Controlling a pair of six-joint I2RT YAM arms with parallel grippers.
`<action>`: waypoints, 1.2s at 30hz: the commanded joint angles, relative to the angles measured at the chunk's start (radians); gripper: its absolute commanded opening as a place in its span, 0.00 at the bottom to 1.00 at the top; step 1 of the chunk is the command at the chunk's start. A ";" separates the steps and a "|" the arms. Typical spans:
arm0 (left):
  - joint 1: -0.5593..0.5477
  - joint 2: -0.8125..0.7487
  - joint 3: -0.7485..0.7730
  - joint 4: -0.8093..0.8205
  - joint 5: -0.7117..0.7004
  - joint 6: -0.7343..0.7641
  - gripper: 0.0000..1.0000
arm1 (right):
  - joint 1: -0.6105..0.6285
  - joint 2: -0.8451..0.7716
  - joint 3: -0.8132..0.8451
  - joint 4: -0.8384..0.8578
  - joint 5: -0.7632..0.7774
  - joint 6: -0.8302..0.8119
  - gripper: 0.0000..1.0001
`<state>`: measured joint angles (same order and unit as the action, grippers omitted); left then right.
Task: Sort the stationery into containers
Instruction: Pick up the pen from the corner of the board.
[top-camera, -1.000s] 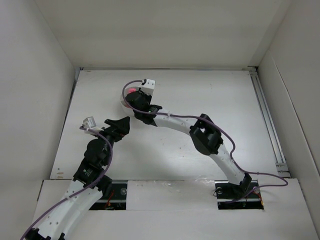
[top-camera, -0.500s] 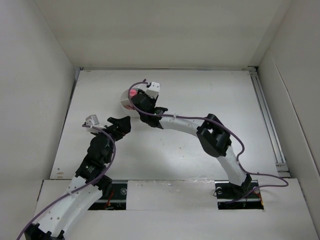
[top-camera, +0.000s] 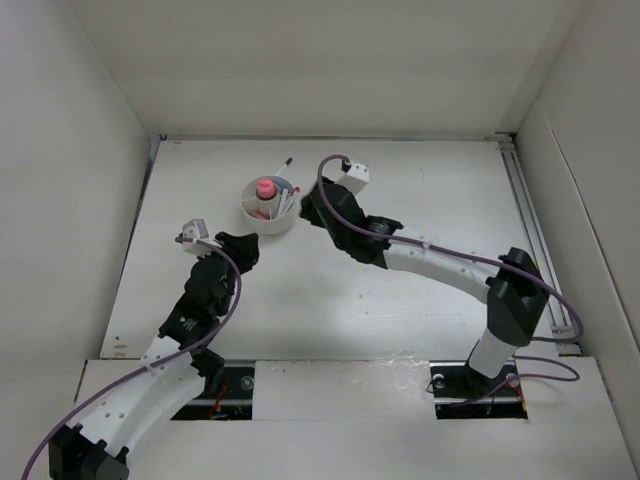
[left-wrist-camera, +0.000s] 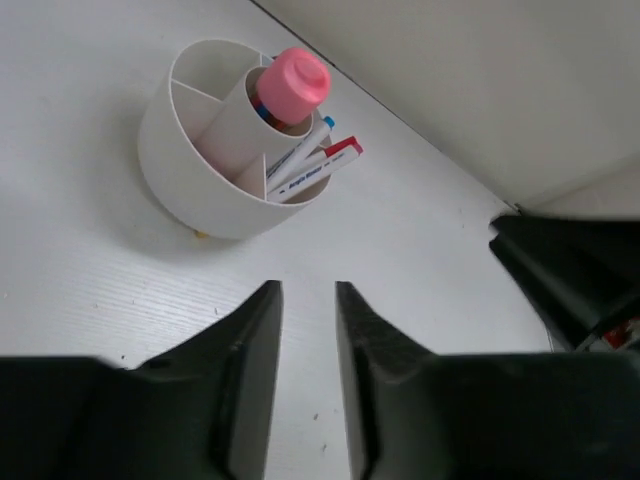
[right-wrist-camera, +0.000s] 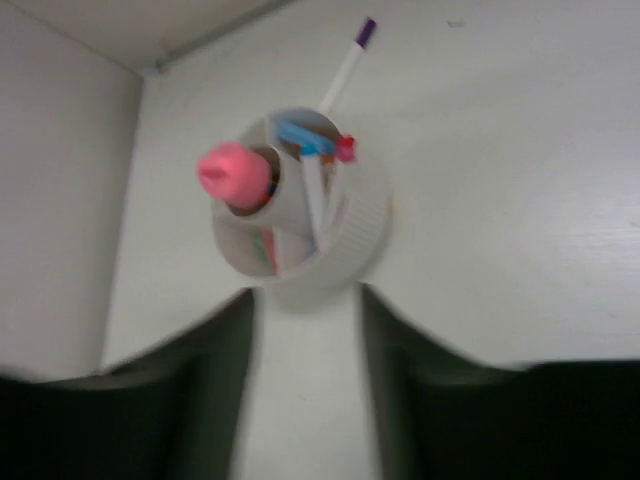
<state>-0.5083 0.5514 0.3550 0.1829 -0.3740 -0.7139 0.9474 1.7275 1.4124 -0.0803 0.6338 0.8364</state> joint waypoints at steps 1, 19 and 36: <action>0.004 0.021 0.084 0.027 -0.017 -0.013 0.19 | -0.018 -0.075 -0.148 -0.027 -0.101 0.085 0.32; 0.014 0.566 0.734 -0.154 -0.178 0.128 0.19 | -0.058 -0.278 -0.472 0.062 -0.240 0.147 0.00; 0.269 1.705 2.080 -0.775 0.579 0.654 0.48 | -0.162 -0.485 -0.584 0.080 -0.309 0.175 0.00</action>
<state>-0.2680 2.2646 2.3852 -0.4858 0.0380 -0.1837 0.7925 1.2797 0.8394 -0.0441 0.3614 0.9993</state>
